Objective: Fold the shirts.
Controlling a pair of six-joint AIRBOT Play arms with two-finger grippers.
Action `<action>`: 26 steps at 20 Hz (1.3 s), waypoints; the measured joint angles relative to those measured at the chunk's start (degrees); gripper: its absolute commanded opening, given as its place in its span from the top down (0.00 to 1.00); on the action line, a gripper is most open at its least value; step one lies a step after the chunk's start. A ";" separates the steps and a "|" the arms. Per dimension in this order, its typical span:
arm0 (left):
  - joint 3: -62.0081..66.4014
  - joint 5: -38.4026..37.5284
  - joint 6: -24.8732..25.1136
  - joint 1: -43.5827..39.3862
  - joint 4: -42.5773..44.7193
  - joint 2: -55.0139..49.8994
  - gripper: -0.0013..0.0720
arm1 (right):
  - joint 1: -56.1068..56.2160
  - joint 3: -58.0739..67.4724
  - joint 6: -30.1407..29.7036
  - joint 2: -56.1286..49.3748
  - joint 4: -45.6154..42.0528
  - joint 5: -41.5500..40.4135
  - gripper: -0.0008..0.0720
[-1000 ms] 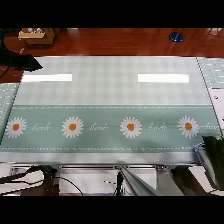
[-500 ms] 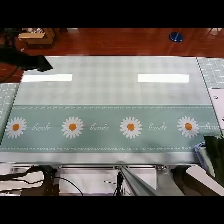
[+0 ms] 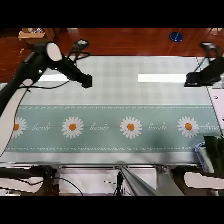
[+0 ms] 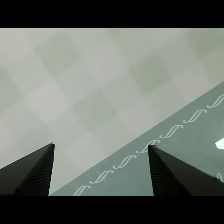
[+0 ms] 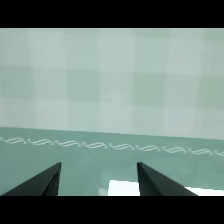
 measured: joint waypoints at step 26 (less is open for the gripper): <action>0.00 1.64 -12.55 -3.06 5.07 -1.20 0.06 | 5.84 -1.64 7.74 -4.61 10.01 -2.82 0.24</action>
